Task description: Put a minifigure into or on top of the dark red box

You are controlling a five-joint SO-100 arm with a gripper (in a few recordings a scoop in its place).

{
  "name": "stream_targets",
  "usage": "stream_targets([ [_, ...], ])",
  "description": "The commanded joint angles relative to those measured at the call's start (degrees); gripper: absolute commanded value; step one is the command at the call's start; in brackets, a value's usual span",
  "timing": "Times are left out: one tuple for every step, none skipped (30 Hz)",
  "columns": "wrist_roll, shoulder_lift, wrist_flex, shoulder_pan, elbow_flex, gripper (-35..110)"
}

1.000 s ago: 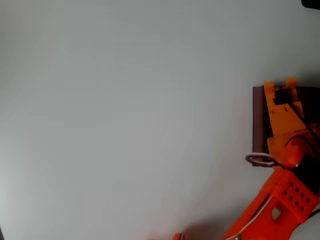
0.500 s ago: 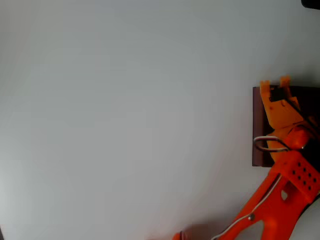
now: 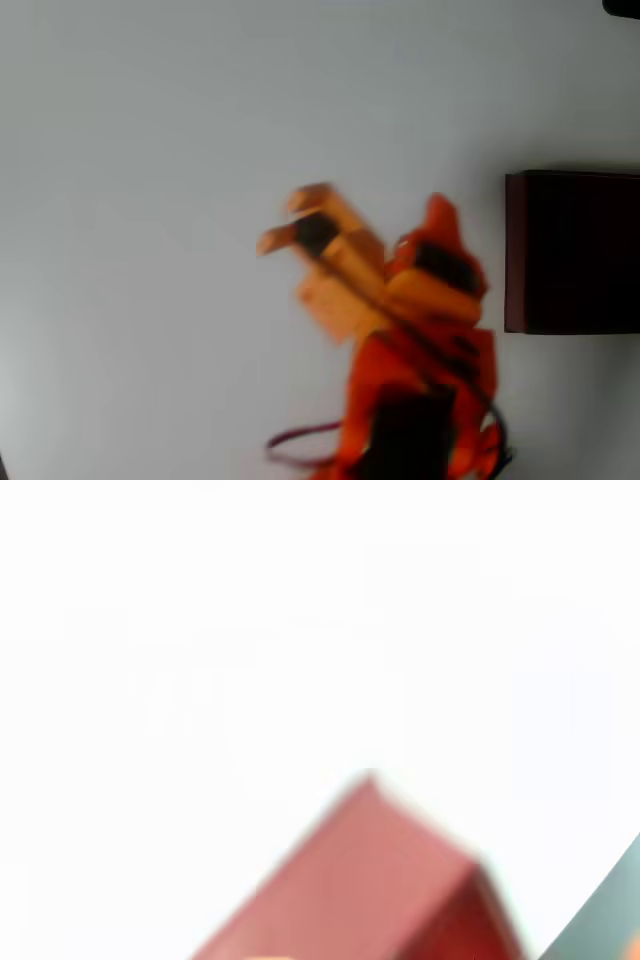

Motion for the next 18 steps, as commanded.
stream_targets([
  [1.23,18.28,0.44,-16.88,6.77,2],
  [2.46,19.6,1.32,-21.01,7.38,0],
  [3.25,20.04,1.67,-25.49,8.0,0],
  [3.52,20.21,1.67,-29.97,8.79,0],
  [2.64,20.65,1.49,-34.72,9.76,0],
  [1.58,21.62,1.05,-39.73,10.72,0],
  [1.14,23.03,0.79,-44.56,12.04,0],
  [0.97,24.7,0.79,-49.31,13.89,0],
  [1.41,26.63,0.35,-53.79,16.44,0],
  [1.32,28.39,-0.35,-58.1,19.51,0],
  [1.23,29.97,-0.79,-61.7,22.76,0],
  [1.32,31.64,-1.67,-64.78,26.46,0],
  [0.44,33.22,-3.43,-67.85,30.32,0],
  [-0.62,34.54,-5.19,-71.19,33.75,0],
  [-0.7,35.6,-6.24,-73.48,37.0,0],
  [-1.05,36.65,-7.91,-75.41,40.17,0],
  [-2.11,37.53,-9.58,-77.26,42.8,0],
  [-2.81,38.41,-10.55,-78.84,44.74,0],
])
